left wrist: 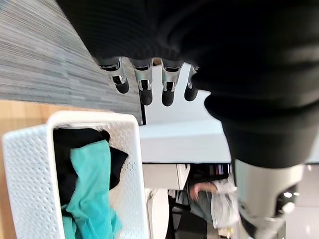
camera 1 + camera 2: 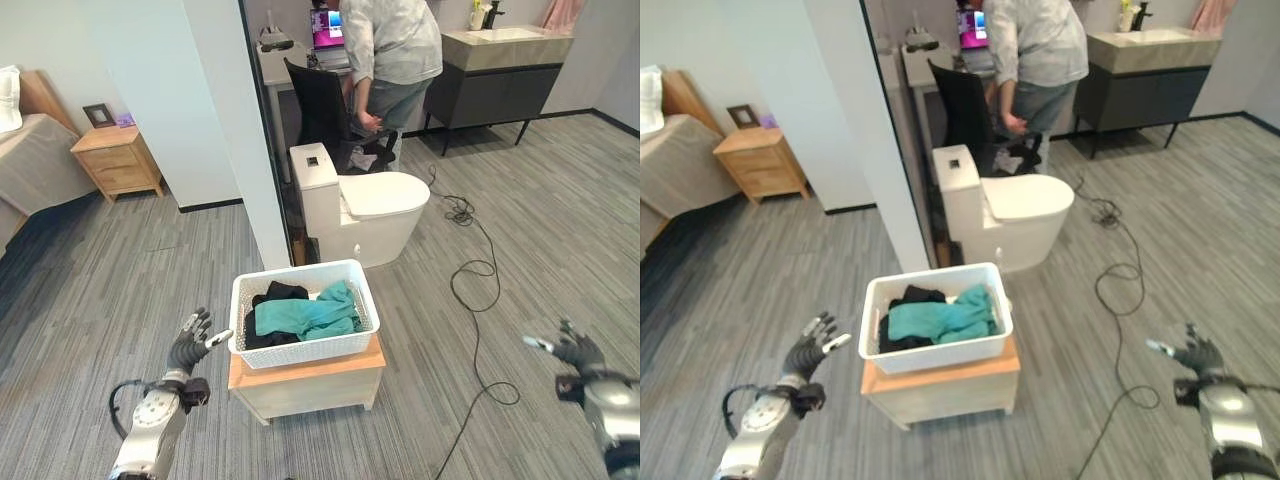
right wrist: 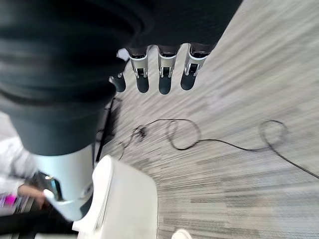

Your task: Grab the laundry basket,head to the washer,open it,put in the laundry and shut it.

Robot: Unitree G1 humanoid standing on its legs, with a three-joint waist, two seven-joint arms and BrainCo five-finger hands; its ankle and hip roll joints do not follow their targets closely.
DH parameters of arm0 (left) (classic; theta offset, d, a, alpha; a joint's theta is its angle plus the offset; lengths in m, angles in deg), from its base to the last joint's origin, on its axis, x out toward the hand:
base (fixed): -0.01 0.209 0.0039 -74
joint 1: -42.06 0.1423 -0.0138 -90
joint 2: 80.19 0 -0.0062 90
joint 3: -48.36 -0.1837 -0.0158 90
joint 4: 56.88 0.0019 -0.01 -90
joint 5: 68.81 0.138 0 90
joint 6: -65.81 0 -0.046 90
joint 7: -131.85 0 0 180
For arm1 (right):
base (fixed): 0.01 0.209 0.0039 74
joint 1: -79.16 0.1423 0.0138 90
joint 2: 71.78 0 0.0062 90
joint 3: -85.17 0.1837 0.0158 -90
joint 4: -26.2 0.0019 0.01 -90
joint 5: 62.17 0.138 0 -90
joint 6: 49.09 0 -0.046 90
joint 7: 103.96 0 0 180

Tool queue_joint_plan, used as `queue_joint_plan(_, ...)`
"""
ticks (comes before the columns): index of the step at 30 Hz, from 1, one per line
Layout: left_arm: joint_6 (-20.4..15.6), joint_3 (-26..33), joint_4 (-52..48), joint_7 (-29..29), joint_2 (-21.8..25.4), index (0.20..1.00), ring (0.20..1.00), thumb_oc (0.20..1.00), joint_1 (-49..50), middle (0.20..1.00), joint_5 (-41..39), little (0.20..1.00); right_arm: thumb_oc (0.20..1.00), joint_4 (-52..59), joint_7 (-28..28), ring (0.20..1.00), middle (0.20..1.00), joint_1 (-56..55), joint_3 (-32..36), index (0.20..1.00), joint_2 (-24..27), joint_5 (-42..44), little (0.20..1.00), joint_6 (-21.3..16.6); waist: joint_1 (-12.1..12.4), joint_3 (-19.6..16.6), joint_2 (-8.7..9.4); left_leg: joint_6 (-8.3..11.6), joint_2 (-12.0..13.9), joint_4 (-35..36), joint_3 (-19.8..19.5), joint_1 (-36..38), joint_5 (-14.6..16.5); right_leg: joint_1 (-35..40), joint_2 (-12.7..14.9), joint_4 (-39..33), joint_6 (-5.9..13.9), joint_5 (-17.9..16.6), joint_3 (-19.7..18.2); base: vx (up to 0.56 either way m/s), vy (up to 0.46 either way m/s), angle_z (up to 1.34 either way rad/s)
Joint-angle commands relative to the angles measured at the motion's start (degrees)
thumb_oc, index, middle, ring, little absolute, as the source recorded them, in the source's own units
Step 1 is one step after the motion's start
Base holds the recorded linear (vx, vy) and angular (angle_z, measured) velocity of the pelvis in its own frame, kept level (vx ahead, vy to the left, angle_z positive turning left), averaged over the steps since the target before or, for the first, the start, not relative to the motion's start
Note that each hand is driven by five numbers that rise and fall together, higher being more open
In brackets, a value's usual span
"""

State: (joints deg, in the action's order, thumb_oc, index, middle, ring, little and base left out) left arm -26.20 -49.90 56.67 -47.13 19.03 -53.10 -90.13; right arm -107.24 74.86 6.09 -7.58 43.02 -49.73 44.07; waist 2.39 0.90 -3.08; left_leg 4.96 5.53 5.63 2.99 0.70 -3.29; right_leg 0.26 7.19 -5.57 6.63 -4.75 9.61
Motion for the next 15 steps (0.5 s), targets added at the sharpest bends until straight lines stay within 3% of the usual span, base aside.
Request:
queue_joint_plan(1, 1.65, -6.24, 8.06, -1.66, 1.61, 1.000, 1.000, 1.000, -16.27, 1.000, 1.10, 1.000, 1.000, -3.27, -0.36, 1.000, 1.000, 14.48, -8.20, 1.000, -1.82, -0.35, 1.000, 0.05, 1.01, 3.90, 2.00, -1.78, -1.91, -0.63, -2.02, -1.36, 2.22, -1.31, 1.57, 1.27, 1.26, -0.22, 1.52, -0.21, 0.001, 0.01)
queue_joint_plan(5, 3.47, -11.50, 22.46, -4.41, 0.96, 1.000, 1.000, 1.000, -30.78, 1.000, -0.77, 1.000, 1.000, -8.71, -0.22, 1.000, 1.000, 29.46, -16.73, 1.000, -5.65, 1.37, 1.000, 2.11, 0.88, 8.97, 2.42, -1.54, -1.41, -0.63, -2.50, -5.70, 0.10, -6.17, 0.99, 2.57, 0.92, -0.87, 0.88, -0.23, -0.013, 0.02)
queue_joint_plan(10, 3.47, -19.10, 52.95, -5.89, 0.23, 1.000, 1.000, 1.000, -52.31, 1.000, -1.98, 1.000, 1.000, -20.04, 0.14, 1.000, 1.000, 45.76, -26.57, 1.000, -10.58, 3.24, 1.000, 3.16, 0.43, 14.33, 3.59, -1.10, -0.82, -0.63, -2.48, -9.60, -2.44, -10.85, 0.48, 3.92, 0.71, -1.96, 0.31, -0.15, -0.025, -0.01)
queue_joint_plan(15, 2.30, -21.85, 58.04, -7.50, 2.42, 1.000, 1.000, 1.000, -62.01, 1.000, -2.42, 1.000, 1.000, -22.66, 1.58, 1.000, 1.000, 50.18, -30.12, 1.000, -11.22, 7.54, 1.000, 2.12, 0.25, 16.74, 4.45, -0.51, -0.57, -0.63, -2.34, -12.47, -3.77, -12.92, 0.33, 3.15, 0.99, -3.20, 0.49, -0.06, -0.024, 0.04)
